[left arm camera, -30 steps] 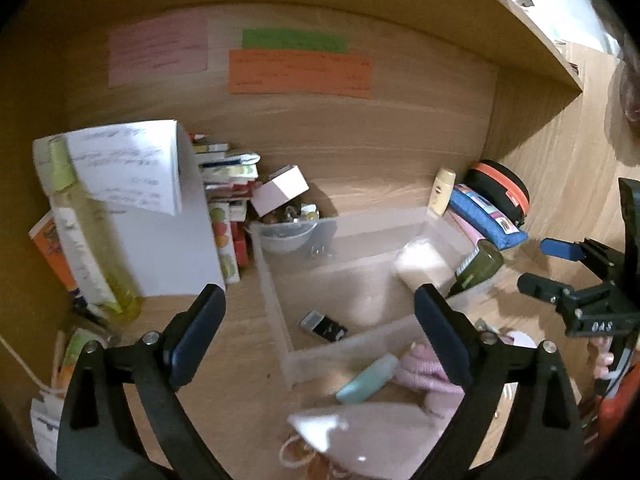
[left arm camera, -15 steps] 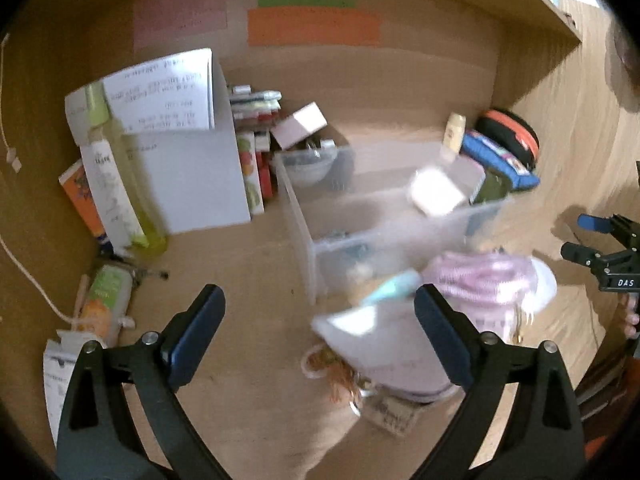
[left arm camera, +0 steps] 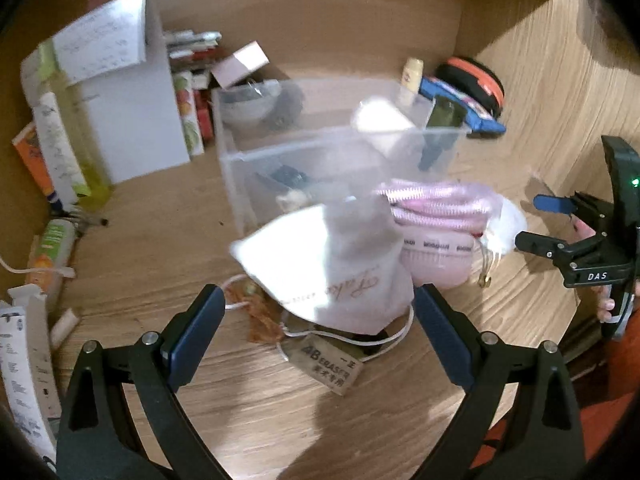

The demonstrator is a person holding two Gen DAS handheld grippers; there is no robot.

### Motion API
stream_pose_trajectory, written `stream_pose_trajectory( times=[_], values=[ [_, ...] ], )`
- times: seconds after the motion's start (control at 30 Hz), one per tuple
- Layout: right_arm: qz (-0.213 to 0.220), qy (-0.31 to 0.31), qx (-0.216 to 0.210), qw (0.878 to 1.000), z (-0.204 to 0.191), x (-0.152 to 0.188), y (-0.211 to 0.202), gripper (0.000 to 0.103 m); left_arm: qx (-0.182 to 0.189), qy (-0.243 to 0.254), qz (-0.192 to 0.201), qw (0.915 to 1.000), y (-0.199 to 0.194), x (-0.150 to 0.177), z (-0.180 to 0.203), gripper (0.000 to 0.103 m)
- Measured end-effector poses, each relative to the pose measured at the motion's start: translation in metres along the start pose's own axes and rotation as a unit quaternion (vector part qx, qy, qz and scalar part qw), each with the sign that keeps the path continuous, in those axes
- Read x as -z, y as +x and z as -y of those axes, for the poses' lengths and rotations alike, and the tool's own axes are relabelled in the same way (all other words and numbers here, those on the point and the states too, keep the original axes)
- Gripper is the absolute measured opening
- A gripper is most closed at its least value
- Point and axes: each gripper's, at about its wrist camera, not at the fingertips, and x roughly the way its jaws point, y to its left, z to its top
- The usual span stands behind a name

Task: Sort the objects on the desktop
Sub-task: 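Grasp the white cloth bag with the left gripper while the right grasps the white round lid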

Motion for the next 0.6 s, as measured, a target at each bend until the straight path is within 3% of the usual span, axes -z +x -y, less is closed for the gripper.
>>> stream_pose_trajectory(
  times=[0.17, 0.5, 0.6],
  values=[
    [-0.01, -0.001, -0.014, 1.0, -0.002, 0.0, 0.01, 0.092, 0.011, -0.005, -0.024, 0.9997, 0.022, -0.005, -0.002, 0.097],
    [-0.015, -0.002, -0.032, 0.999, -0.009, -0.012, 0.024, 0.091, 0.037, 0.007, -0.023, 0.999, 0.034, -0.013, 0.002, 0.097],
    [-0.024, 0.002, -0.039, 0.999, -0.009, -0.013, 0.029, 0.083, 0.036, 0.011, -0.023, 0.999, 0.037, -0.015, 0.003, 0.097]
  ],
)
